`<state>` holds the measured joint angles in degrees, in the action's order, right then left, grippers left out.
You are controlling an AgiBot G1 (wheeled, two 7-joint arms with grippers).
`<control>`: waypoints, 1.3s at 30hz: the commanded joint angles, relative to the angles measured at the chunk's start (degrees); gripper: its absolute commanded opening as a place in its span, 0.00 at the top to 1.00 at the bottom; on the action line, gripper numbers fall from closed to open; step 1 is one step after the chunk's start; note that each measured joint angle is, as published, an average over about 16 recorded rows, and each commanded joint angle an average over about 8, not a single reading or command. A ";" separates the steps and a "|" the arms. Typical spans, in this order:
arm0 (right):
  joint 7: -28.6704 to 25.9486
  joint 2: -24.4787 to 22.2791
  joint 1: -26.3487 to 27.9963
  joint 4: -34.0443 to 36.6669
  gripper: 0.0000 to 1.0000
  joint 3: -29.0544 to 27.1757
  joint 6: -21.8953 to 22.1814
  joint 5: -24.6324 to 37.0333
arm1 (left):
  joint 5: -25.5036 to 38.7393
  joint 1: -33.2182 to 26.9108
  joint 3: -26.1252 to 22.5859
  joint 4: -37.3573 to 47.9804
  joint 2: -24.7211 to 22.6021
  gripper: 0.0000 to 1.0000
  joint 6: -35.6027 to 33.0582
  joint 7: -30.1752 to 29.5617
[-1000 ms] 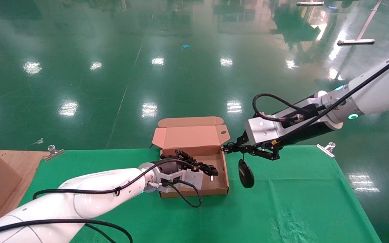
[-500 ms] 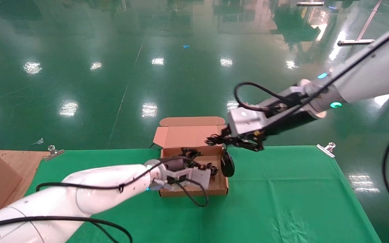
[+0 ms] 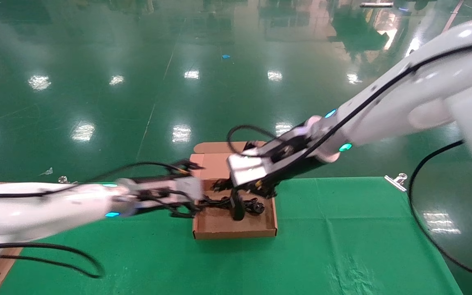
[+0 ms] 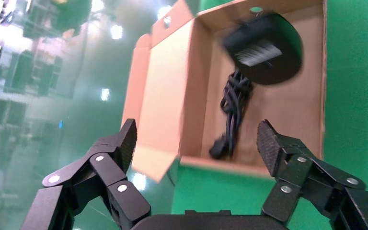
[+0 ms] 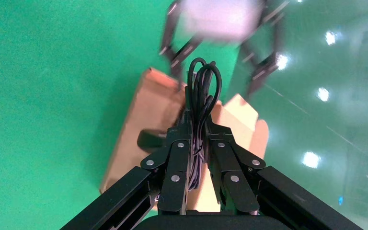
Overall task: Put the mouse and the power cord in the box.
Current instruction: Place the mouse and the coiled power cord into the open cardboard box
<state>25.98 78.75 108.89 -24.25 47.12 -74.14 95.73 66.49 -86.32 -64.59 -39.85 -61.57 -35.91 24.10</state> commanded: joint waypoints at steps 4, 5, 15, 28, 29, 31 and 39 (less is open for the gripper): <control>-5.02 0.13 -4.11 -7.17 1.00 5.01 6.95 -2.75 | -8.24 2.24 5.63 -1.62 7.08 0.00 -6.11 5.34; -5.70 0.14 -4.97 -8.15 1.00 6.12 9.36 -3.29 | -9.71 2.86 6.69 -1.15 7.92 0.00 -7.32 6.97; -9.42 0.03 -11.55 -11.24 0.47 17.17 27.22 -6.14 | -18.43 5.61 13.03 10.55 9.19 0.00 -17.42 20.34; -10.15 -0.05 -13.13 -10.57 0.00 20.08 29.84 -6.84 | -20.35 5.83 14.32 14.53 8.46 0.00 -19.05 22.12; -10.10 -0.05 -12.96 -10.57 0.00 19.89 29.60 -6.76 | -20.16 5.78 14.21 14.28 8.45 0.00 -18.94 22.06; -10.09 -0.12 -12.87 -10.64 0.00 19.60 29.31 -6.76 | -19.99 5.75 14.11 14.01 8.45 0.00 -18.83 21.95; -11.92 -3.18 -15.19 -13.36 0.00 15.87 26.27 -10.00 | -20.15 6.94 16.21 10.73 9.62 0.00 -20.70 18.23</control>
<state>13.86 75.23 93.46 -37.91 62.58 -48.22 85.37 46.32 -79.23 -48.09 -29.57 -51.80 -56.88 41.82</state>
